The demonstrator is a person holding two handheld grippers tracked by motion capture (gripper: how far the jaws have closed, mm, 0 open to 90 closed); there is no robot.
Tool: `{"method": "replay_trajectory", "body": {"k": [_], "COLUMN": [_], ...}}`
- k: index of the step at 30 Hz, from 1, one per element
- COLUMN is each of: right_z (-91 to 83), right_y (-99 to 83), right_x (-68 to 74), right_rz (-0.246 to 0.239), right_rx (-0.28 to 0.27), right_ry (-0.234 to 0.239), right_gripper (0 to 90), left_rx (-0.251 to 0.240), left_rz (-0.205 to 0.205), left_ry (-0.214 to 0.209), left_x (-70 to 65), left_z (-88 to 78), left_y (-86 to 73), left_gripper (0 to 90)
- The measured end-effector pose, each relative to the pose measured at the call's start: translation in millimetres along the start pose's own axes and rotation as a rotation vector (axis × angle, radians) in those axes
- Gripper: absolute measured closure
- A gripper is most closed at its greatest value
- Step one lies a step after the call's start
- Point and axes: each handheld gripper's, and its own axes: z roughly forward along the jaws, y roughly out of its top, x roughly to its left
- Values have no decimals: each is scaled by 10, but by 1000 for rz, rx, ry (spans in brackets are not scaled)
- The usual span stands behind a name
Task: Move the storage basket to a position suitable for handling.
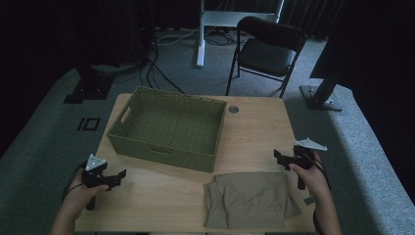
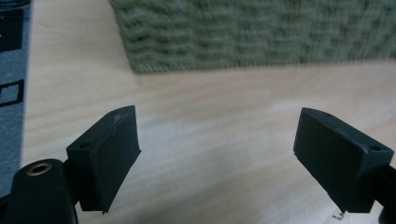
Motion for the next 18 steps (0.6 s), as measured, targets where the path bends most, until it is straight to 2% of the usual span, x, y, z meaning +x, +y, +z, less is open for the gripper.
{"method": "replay_trajectory", "body": {"k": [1,3,7,12,18], "right_z": [-10,-27,-57,-83,-94], "right_y": [21,60,128,194,301], "right_x": [29,87,200,304,511], "right_rz": [3,-1,-27,-33,-66], "right_rx": [-5,-14,-30,-50,-66], "right_ry": [10,26,45,63,101], "right_gripper": [113,113,113,113,113], "left_rx": [-8,-7,-36,-57,-79], "left_rz": [-14,-1,-14,-7,7], "left_ry": [-3,7,0,8,5], "left_x": [17,48,95,137,172], "left_z": [-10,-32,-73,-118,-168], "left_y": [17,55,150,263,397], "left_gripper": [151,150,151,151,151]}}
